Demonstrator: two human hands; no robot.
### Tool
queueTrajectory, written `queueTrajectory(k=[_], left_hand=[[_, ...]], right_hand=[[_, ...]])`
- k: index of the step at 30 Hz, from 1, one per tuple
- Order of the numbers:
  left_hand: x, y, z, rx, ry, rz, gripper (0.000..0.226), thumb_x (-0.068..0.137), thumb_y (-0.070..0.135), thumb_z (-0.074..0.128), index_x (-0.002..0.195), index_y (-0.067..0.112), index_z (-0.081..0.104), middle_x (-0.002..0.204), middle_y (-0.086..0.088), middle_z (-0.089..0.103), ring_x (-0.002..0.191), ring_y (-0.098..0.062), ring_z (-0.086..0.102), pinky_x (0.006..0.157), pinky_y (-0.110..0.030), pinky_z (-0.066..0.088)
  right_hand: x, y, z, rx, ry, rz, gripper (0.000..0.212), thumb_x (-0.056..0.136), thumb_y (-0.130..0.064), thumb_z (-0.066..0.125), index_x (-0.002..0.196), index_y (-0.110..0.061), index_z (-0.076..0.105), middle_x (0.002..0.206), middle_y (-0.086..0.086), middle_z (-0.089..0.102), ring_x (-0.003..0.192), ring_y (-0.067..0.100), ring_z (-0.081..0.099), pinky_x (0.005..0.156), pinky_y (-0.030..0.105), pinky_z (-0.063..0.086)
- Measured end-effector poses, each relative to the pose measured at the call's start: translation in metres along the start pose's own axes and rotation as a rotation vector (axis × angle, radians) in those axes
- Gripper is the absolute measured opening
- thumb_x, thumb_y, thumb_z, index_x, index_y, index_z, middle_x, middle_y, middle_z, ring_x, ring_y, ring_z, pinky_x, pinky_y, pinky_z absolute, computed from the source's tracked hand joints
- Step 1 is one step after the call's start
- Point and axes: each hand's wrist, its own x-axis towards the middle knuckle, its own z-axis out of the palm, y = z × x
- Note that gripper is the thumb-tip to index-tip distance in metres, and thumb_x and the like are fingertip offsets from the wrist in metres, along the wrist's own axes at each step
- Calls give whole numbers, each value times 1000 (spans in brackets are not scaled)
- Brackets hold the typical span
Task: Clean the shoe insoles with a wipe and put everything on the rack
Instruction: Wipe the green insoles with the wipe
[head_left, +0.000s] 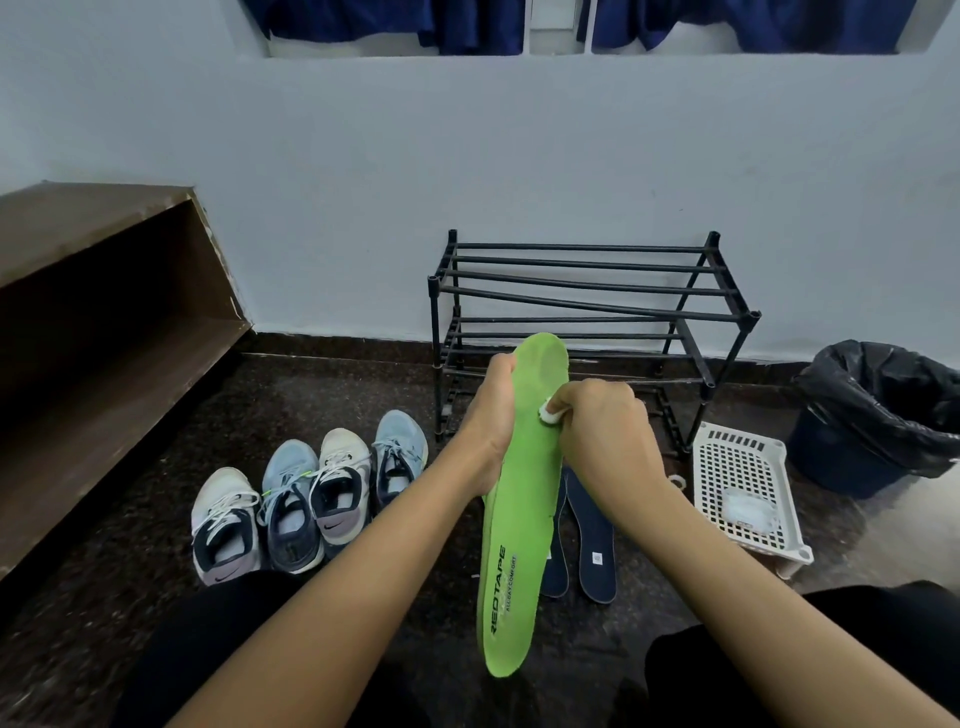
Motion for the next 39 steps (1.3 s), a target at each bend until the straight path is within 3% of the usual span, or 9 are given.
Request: queueTrajectory(k=[5,10,17,23,27,32,39], left_hand=[[3,0,-3,-38,94,-24,46,94,45,32,71,15,59,67,-4,59,64,-21,51,61,-31,39],[4,-1,-5,-91,154,-1,55,96,48,27,88,7,63,81,-14,62,78,-28,55,71,-36,44],[-3,-2,3,-64,23,-37,54,97,43,27,66,17,61,55,-2,61,56,-20,54,56,-28,41],[-7,-5,7,-94,-87,-40,54,100,35,23,71,10,61,53,-7,60,41,-20,56,46,-21,46],[-1,2,-8,-163,-44,-22,62,97,36,27,48,18,61,50,-2,56,41,-16,51,52,-25,38],[8,3,-26,-183,42,-37,62,96,36,27,40,21,50,44,4,48,41,-13,43,51,-26,31],[14,-8,-35,-143,90,-30,54,97,34,27,50,17,49,51,1,48,48,-15,43,52,-27,32]], right_hand=[[-12,-11,3,-57,-109,-31,26,90,-4,51,107,-14,68,108,10,63,95,30,60,77,32,49],[-29,-21,15,-73,-168,-75,24,91,-5,50,108,-13,66,107,10,62,96,29,59,71,31,44],[5,-7,9,59,88,-49,27,89,-6,50,100,-18,71,101,9,66,89,30,61,75,32,48],[26,2,-1,166,217,-21,32,85,0,49,95,-16,73,99,10,69,85,32,63,76,35,51],[19,-8,11,55,116,-112,29,86,0,50,98,-16,72,103,10,66,90,32,60,74,34,47],[-1,-19,19,-72,-54,-184,29,87,3,48,107,-7,66,109,11,59,98,30,55,75,33,44],[-15,-14,31,-143,-121,-233,31,88,2,47,111,-9,64,111,7,58,107,25,50,75,33,44]])
